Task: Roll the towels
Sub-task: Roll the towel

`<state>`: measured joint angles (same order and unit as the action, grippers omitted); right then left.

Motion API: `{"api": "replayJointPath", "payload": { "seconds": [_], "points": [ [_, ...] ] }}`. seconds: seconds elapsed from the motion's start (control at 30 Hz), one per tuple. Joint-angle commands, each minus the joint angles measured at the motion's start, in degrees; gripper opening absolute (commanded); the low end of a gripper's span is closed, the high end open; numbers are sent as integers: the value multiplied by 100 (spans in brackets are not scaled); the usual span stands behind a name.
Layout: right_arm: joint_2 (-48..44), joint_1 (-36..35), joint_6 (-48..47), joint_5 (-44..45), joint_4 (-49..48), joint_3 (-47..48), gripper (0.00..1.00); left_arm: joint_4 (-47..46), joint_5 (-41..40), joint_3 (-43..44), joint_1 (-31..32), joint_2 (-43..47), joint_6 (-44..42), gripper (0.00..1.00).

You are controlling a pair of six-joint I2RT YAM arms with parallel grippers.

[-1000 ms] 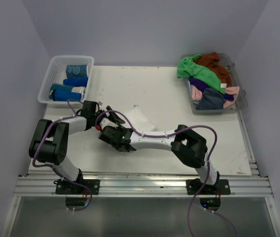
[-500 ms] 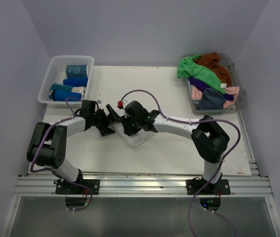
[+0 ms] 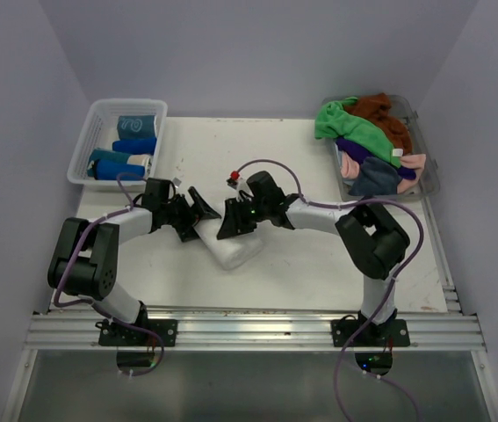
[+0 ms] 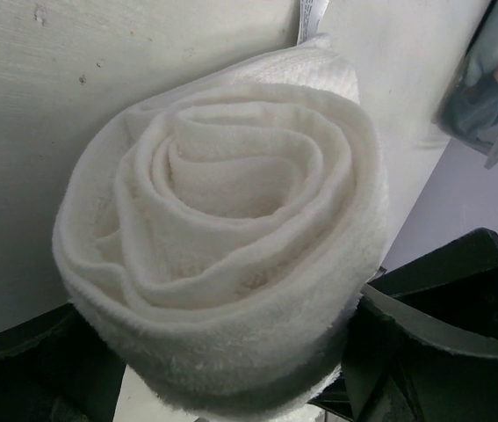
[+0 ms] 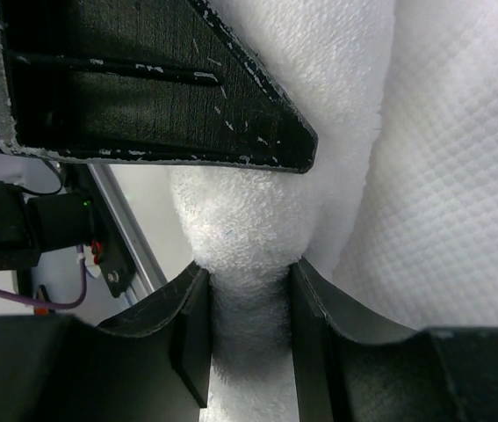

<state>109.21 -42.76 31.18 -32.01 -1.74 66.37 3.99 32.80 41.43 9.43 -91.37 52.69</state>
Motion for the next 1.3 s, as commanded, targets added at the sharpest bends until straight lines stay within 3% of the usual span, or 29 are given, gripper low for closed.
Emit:
{"api": "replayJointPath", "payload": {
  "seconds": [0.0, 0.1, 0.13, 0.23, 0.33, 0.53, 0.57, 0.8, 1.0, 1.27],
  "points": [
    [188, 22, 354, -587, -170, -28, 37, 23, 78, 41, 32, -12, -153, 86],
    [136, 31, 100, -281, 313, 87, 47, 136, 17, 49, 41, -74, -118, 75],
    [75, 31, 12, -106, 462, 122, 62, 189, -10, 49, 41, -91, -101, 71],
    [-329, 14, -305, 569, 990, 192, 78, 321, -98, 41, 41, -109, -101, 65],
    [-795, -13, -568, 1273, 1421, 262, 85, 375, -151, 41, 41, -118, -83, 64],
    [-1174, -897, -1464, 3181, 2484, 903, 88, 418, -221, 58, 41, -56, -4, 64],
    [-1139, -1057, -1666, 3792, 2598, 1139, 89, 427, -247, 76, 41, -47, 5, 64],
    [-454, -2244, -2300, 5712, 3258, 2099, 91, 515, -353, 93, 41, -39, 75, 64],
    [187, -2868, -2669, 6478, 3329, 2504, 96, 612, -441, 120, 41, 23, 110, 64],
    [873, -3036, -2793, 7182, 3303, 2592, 97, 629, -476, 137, 41, 23, 154, 64]
  ]
}}
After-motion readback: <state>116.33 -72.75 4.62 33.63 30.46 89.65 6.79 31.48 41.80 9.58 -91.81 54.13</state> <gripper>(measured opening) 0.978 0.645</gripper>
